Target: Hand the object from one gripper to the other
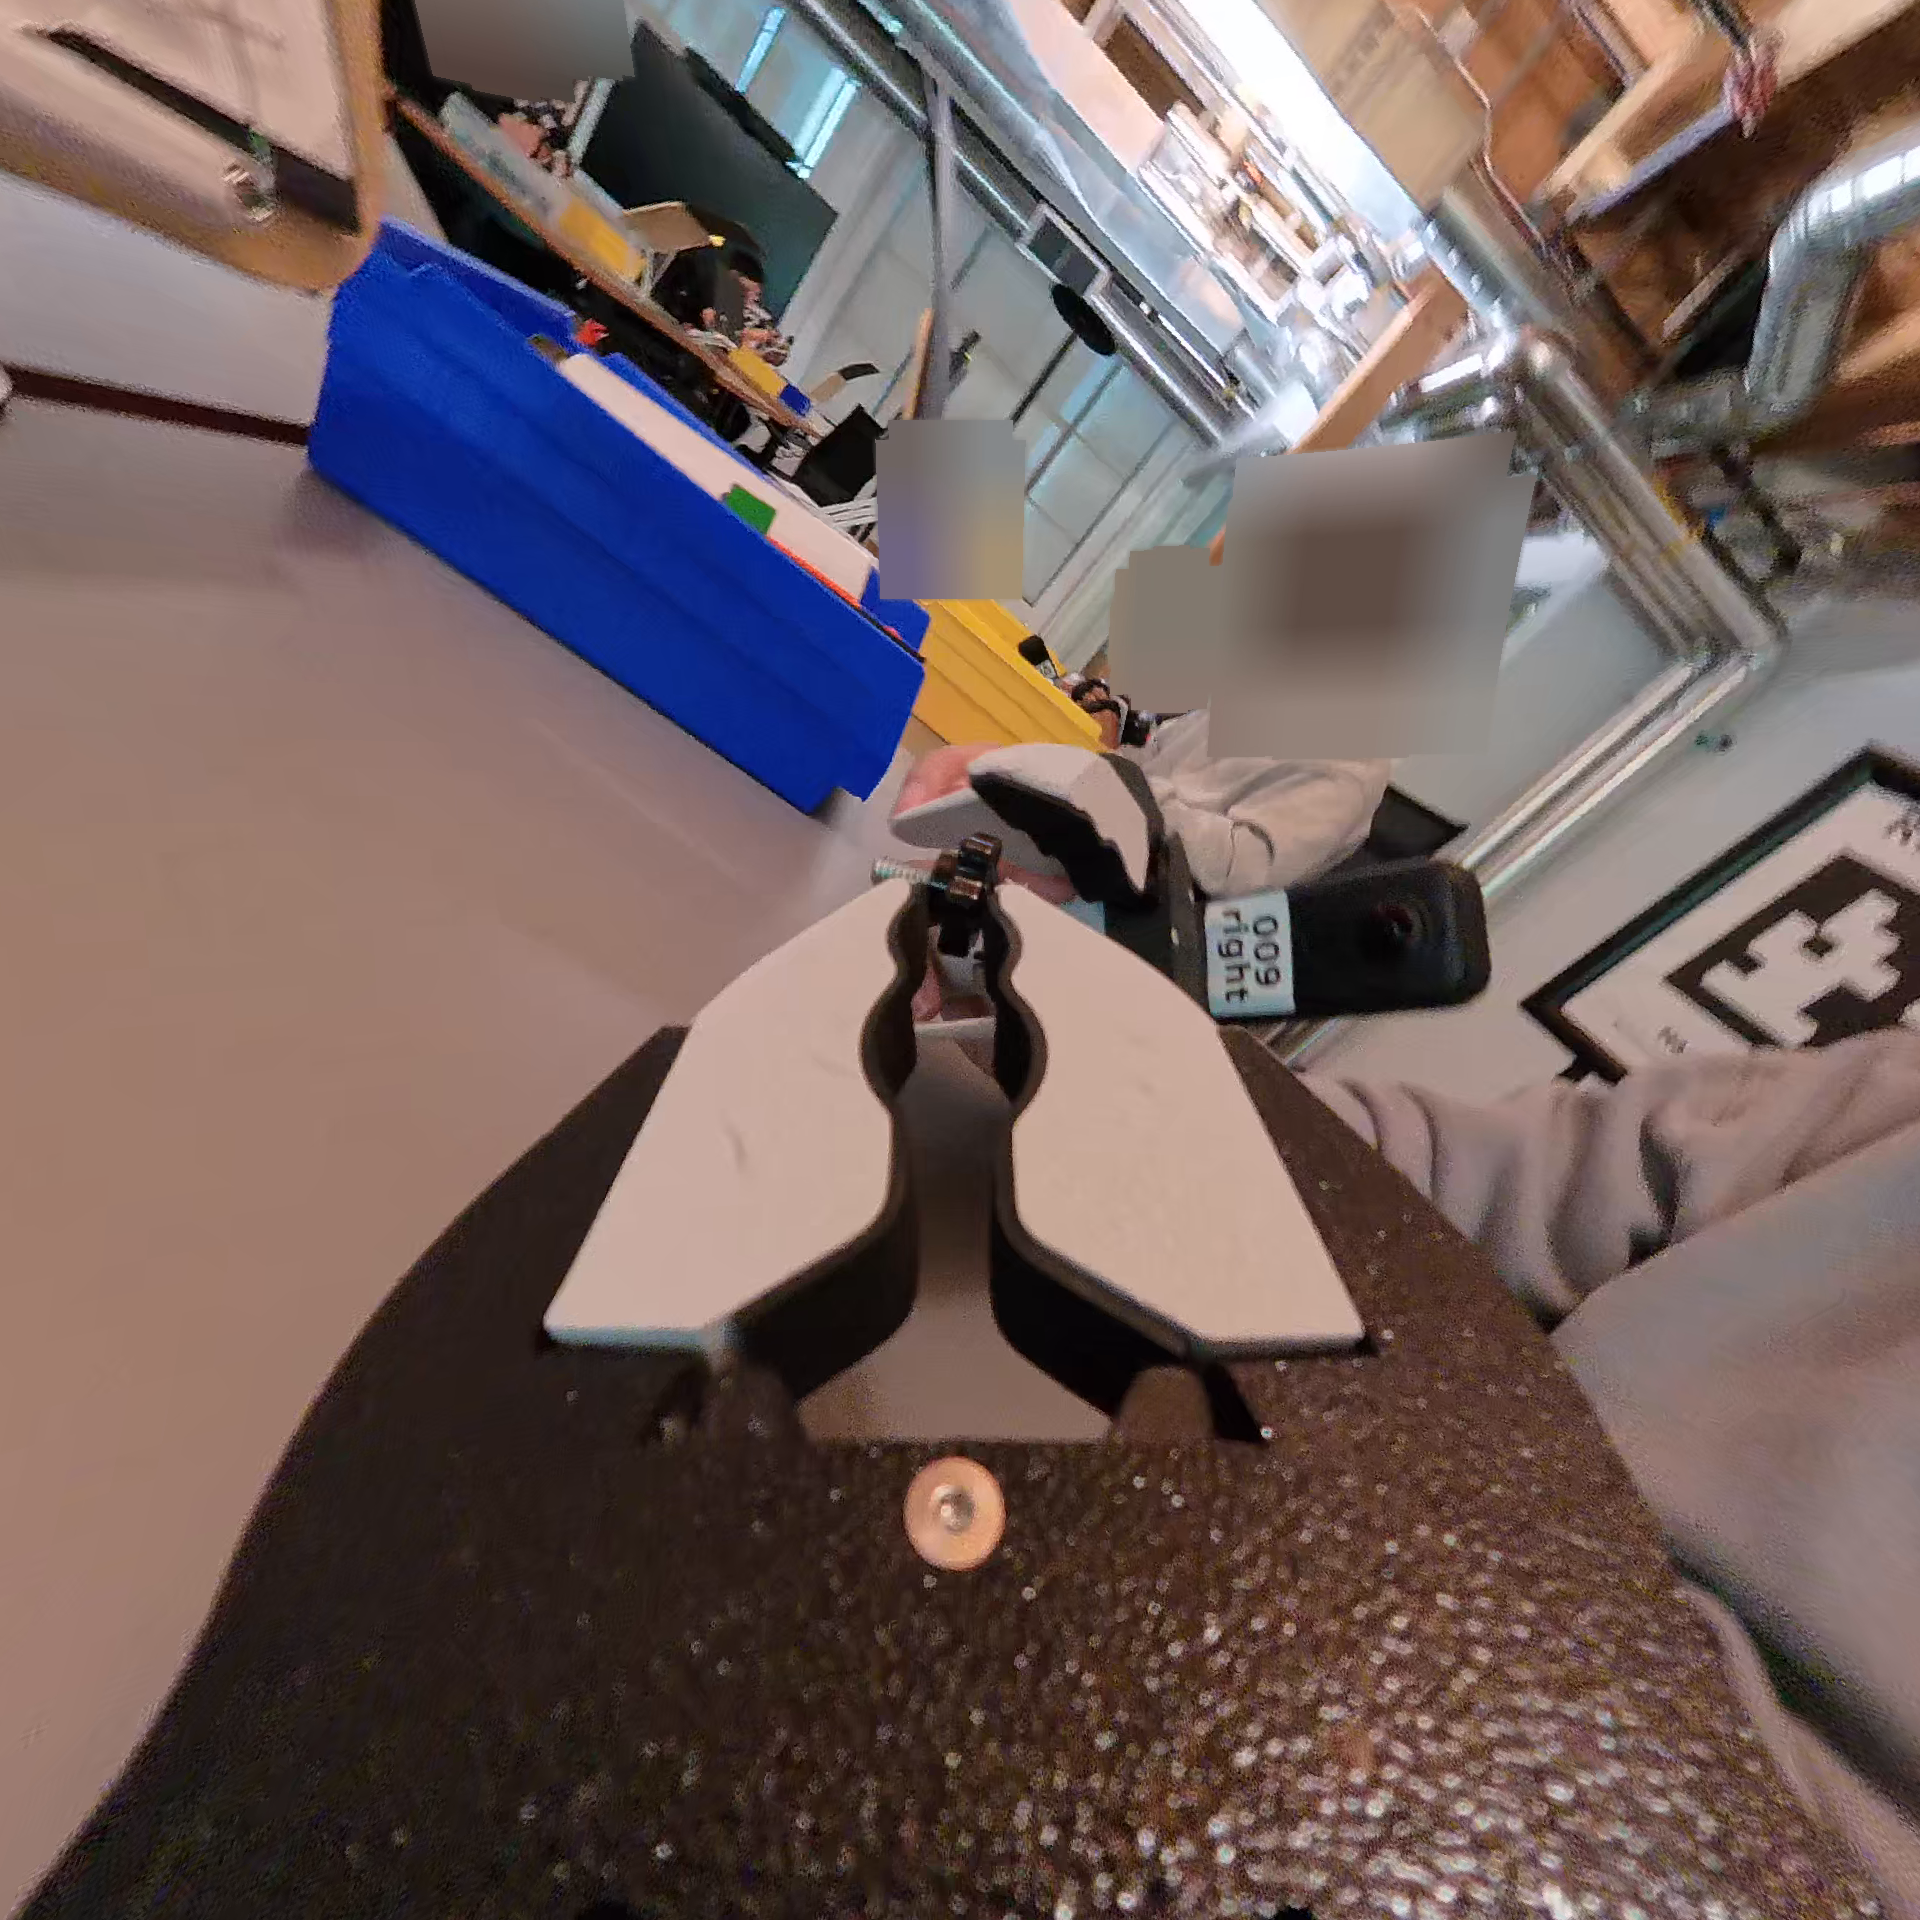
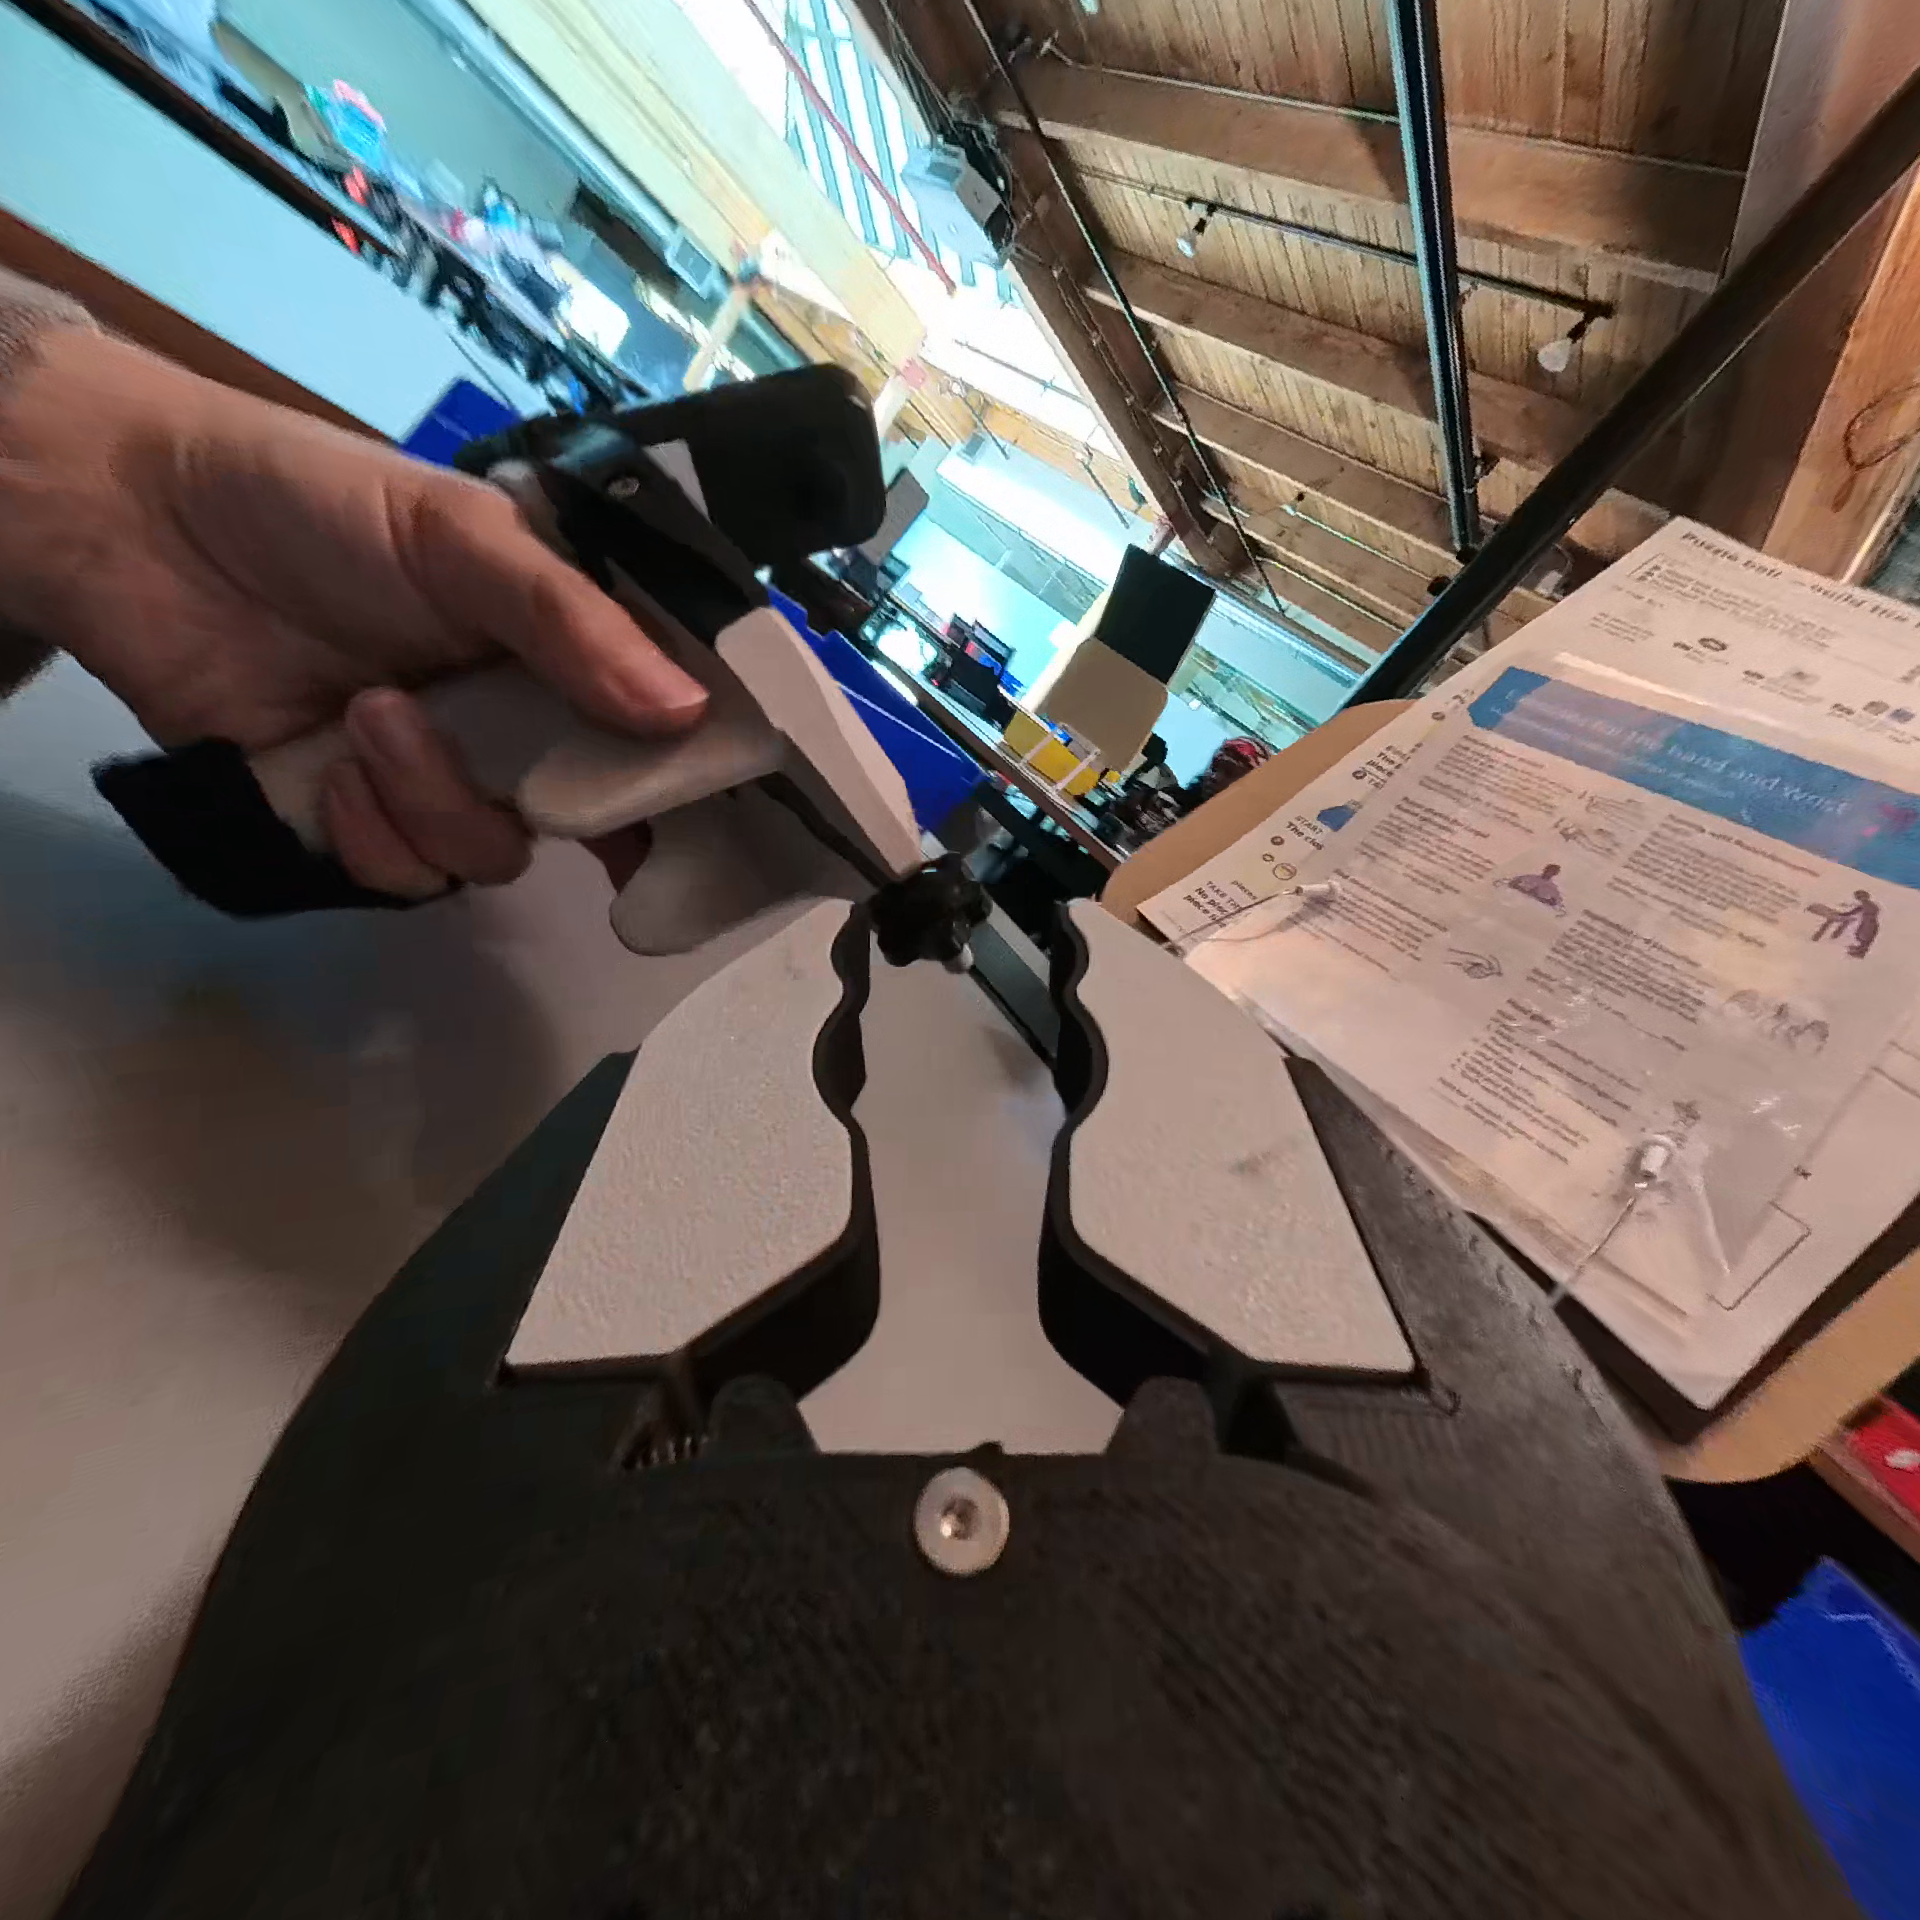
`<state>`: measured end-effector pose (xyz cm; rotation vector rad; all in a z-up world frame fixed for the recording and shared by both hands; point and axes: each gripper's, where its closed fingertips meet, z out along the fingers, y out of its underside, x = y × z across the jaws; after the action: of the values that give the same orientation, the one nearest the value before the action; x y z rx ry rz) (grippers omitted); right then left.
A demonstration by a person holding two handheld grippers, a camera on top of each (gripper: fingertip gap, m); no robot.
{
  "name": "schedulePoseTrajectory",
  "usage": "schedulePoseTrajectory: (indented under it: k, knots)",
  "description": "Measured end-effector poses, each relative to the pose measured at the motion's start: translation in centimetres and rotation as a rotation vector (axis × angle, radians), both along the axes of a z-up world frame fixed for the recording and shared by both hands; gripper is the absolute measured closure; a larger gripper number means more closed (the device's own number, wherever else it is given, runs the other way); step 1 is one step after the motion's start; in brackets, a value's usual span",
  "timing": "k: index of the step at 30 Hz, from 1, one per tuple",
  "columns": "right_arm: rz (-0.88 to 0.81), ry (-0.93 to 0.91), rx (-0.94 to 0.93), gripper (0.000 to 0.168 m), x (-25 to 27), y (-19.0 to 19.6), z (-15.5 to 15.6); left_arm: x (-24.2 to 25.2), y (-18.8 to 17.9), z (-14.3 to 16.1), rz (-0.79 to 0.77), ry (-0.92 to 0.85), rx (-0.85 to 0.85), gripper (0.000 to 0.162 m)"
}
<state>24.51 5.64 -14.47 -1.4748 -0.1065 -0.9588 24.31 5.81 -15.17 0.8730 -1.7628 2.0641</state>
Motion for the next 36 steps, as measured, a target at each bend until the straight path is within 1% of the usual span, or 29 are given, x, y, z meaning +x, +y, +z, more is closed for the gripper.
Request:
schedulePoseTrajectory:
  k: [3,4,6,9,15,18,21,23,24,25,26,29,31,36]
  knots:
    - [0.103,0.083,0.055,0.138,-1.0,0.3,0.2,-1.0,-0.6,0.5,-0.040,-0.112,0.020,0.153]
    - [0.133,0.106,0.065,0.142,-1.4,0.4,0.2,-1.4,-0.8,0.7,-0.055,-0.143,0.019,0.152]
    - [0.167,0.147,0.098,0.148,-1.7,0.3,0.5,-1.9,-1.1,0.8,-0.063,-0.222,0.041,0.153]
    - [0.194,0.164,0.112,0.148,-1.9,0.3,0.7,-2.2,-1.1,1.0,-0.048,-0.309,0.071,0.153]
    - [0.065,-0.026,-0.032,0.147,-1.3,0.3,0.0,-1.6,-1.0,0.4,-0.031,-0.261,0.089,0.153]
    - [-0.005,-0.110,-0.109,0.152,-1.1,0.2,0.0,-1.3,-1.0,0.2,-0.025,-0.227,0.066,0.154]
    - [-0.058,-0.196,-0.159,0.152,-0.9,0.1,0.1,-1.2,-1.0,0.3,-0.003,-0.238,0.058,0.154]
    - [-0.108,-0.306,-0.204,0.153,-0.9,-0.1,0.4,-1.2,-1.1,0.4,0.009,-0.251,0.056,0.153]
    - [-0.151,-0.391,-0.241,0.153,-0.8,-0.3,0.6,-1.2,-1.1,0.6,0.014,-0.249,0.047,0.144]
    - [-0.189,-0.475,-0.285,0.153,-0.8,-0.5,0.8,-1.2,-1.1,0.7,0.019,-0.238,0.038,0.131]
    - [-0.215,-0.540,-0.325,0.153,-0.7,-0.6,0.8,-1.1,-1.0,0.7,0.017,-0.222,0.032,0.124]
    - [-0.242,-0.650,-0.424,0.153,-0.5,-0.6,0.3,-1.1,-1.0,0.5,-0.006,-0.176,0.030,0.115]
    - [-0.247,-0.685,-0.460,0.152,-0.4,-0.4,0.0,-1.1,-1.1,0.2,-0.009,-0.171,0.054,0.116]
    - [-0.229,-0.720,-0.491,0.153,-0.9,0.4,-0.4,-0.8,-1.1,-1.0,0.031,-0.224,0.181,0.128]
